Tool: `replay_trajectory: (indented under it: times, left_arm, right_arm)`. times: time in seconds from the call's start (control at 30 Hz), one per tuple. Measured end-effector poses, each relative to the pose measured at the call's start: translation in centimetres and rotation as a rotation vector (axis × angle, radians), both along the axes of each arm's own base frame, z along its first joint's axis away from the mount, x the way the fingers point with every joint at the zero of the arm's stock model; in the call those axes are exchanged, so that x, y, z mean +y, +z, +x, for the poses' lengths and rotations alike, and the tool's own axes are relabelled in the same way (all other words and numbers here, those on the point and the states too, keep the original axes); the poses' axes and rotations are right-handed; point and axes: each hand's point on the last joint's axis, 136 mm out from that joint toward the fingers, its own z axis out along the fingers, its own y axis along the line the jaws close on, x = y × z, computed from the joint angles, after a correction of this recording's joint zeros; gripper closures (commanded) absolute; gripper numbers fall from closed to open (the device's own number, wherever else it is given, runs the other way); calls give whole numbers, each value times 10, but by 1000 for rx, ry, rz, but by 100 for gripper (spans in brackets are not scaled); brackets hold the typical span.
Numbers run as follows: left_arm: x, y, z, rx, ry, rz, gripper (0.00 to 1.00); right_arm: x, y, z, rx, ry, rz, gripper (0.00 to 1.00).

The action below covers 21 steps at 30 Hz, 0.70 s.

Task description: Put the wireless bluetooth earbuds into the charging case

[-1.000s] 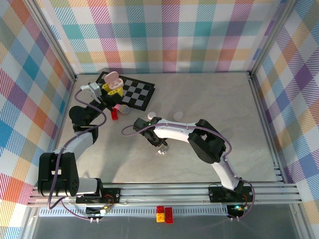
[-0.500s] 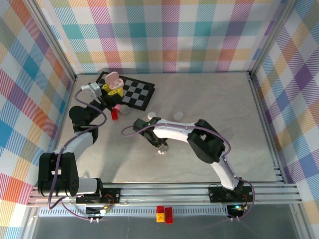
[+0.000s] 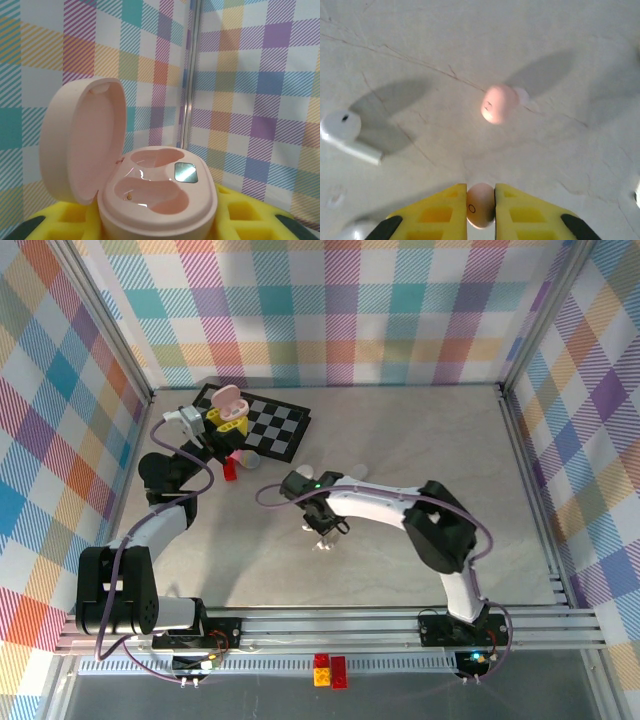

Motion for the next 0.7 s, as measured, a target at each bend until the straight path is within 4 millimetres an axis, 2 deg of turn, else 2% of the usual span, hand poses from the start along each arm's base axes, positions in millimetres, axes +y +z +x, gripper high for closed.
replay_trajectory:
  times: [0.23, 0.53, 0.7]
  left_arm:
    - [-14, -16, 6, 45, -35, 8, 74]
    - [-69, -47, -7, 93, -157, 131, 73]
    - [-93, -64, -16, 114, -218, 181, 73]
  right_arm:
    - [-14, 63, -3, -24, -59, 258, 82]
    - [-24, 135, -5, -42, -77, 516, 82]
    - [-23, 171, -2, -46, -76, 623, 82]
